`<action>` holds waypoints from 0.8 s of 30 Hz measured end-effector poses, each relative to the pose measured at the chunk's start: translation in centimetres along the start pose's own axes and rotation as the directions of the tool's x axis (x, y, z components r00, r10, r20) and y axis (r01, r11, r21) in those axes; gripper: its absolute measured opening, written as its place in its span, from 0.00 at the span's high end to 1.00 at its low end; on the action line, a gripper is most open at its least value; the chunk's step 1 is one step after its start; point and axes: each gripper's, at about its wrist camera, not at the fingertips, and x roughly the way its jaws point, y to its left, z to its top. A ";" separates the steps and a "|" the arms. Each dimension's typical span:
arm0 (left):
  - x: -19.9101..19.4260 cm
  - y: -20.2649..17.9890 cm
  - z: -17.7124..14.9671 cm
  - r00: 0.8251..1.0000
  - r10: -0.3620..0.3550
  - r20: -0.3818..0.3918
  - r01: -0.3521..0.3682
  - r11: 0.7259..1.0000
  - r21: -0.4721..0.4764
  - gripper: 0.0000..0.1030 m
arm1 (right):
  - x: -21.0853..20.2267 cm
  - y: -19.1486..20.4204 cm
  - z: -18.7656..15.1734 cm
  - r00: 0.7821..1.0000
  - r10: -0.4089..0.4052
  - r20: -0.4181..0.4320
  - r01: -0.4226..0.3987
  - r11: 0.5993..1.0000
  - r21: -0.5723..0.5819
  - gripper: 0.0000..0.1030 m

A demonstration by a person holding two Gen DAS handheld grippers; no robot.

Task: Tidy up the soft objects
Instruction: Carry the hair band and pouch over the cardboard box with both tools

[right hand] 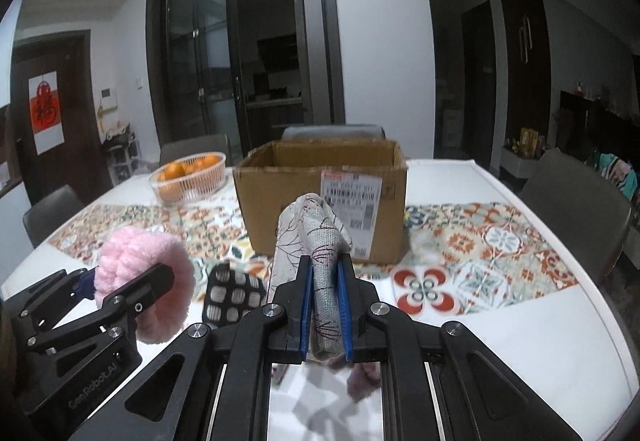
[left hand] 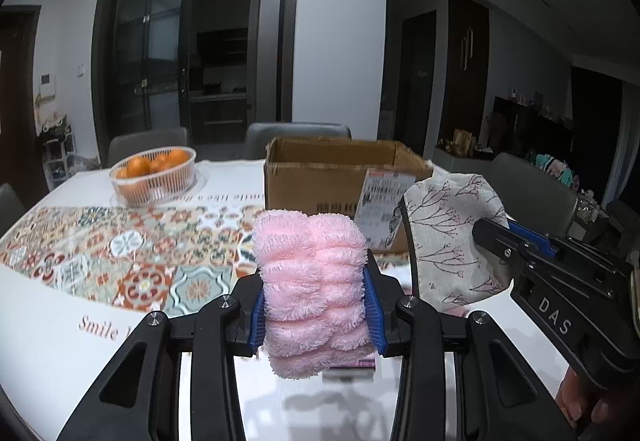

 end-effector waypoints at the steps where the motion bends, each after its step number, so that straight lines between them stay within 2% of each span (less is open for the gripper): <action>1: 0.0 0.0 0.5 1.000 -0.002 0.014 0.002 1.000 0.005 0.62 | -0.1 0.0 0.3 1.000 -0.002 0.010 0.002 1.000 0.001 0.87; 14: 0.6 -0.6 5.3 0.994 -0.027 0.107 0.023 0.999 0.043 0.62 | -0.3 -0.3 4.3 0.990 -0.041 0.132 0.039 0.999 0.014 0.87; 24: 2.9 -0.1 8.8 0.989 -0.086 0.117 0.080 0.995 0.062 0.62 | 0.4 -0.7 7.5 0.974 -0.066 0.216 0.067 0.998 0.004 0.87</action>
